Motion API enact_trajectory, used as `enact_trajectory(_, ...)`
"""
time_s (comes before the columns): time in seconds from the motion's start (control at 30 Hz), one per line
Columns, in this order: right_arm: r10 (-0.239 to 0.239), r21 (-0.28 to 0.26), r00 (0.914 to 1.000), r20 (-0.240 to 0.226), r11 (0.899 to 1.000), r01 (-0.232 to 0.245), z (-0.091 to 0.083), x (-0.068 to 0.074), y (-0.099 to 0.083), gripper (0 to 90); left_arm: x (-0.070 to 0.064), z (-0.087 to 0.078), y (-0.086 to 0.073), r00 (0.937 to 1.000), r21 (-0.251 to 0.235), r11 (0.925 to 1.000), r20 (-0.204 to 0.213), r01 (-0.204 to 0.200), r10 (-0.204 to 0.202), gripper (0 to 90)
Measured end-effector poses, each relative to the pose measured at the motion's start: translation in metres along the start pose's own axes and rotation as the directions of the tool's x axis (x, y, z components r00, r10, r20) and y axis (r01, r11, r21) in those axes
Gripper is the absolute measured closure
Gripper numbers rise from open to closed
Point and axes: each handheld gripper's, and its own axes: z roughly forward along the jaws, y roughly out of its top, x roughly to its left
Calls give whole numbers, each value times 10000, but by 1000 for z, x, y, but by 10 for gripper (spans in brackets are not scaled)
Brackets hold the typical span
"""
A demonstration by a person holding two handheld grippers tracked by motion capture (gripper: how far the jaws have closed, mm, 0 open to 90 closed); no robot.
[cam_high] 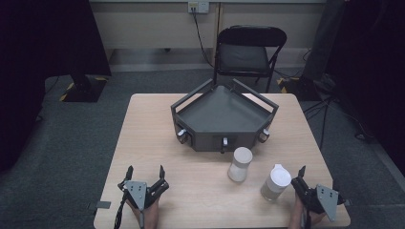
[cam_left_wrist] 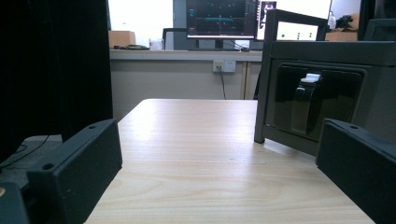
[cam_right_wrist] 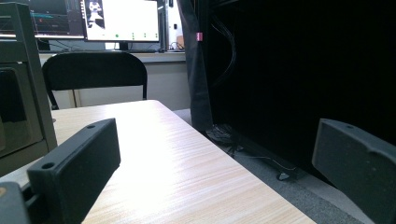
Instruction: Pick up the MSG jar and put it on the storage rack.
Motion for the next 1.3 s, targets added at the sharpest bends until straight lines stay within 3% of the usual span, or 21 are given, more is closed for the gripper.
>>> enact_trajectory(0.5, 2, 3, 10000, 28, 10000, -2, 0, 1, 0, 0, 1, 0, 6, 9998, 147, 9997, 0, 176, -177, 0)
enact_trajectory(0.8, 1, 3, 10000, 33, 10000, -1, 0, 1, 0, 0, 7, -6, 26, 9980, -97, 9987, 398, 501, -497, 0)
enact_trajectory(1.03, 0, 2, 10000, 59, 10000, 0, 0, 1, 0, 0, 3, -4, 40, 9955, -208, 9984, 801, 530, -512, 0)
enact_trajectory(1.3, -2, -1, 10000, 68, 10000, 2, 0, 1, 0, 0, -3, -2, 45, 9903, -172, 9985, 1299, 527, -501, 0)
